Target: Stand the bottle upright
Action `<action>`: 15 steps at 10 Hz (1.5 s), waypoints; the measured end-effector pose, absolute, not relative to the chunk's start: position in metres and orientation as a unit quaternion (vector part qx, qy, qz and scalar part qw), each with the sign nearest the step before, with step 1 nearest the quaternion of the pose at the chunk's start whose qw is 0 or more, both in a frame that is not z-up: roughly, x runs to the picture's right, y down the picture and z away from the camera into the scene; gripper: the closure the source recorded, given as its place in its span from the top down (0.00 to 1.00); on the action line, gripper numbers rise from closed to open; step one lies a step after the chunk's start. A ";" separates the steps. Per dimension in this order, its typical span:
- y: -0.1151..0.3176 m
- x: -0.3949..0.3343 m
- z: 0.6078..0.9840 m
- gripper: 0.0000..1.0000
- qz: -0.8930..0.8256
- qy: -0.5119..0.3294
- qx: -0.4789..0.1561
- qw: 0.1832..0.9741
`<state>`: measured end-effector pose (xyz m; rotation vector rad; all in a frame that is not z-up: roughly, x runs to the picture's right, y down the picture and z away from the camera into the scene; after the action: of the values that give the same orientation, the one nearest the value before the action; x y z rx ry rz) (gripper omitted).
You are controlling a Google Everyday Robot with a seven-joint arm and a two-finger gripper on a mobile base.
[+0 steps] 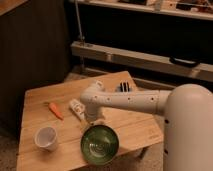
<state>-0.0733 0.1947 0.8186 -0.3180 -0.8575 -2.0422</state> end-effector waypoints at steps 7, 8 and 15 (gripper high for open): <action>0.185 -0.086 0.832 0.80 -0.824 -0.352 -0.128 0.425; 0.184 -0.088 0.834 0.80 -0.823 -0.354 -0.131 0.424; 0.188 -0.088 0.835 0.29 -0.819 -0.362 -0.139 0.424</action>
<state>-0.0876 0.1875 0.8355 -0.3490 -0.9050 -2.0483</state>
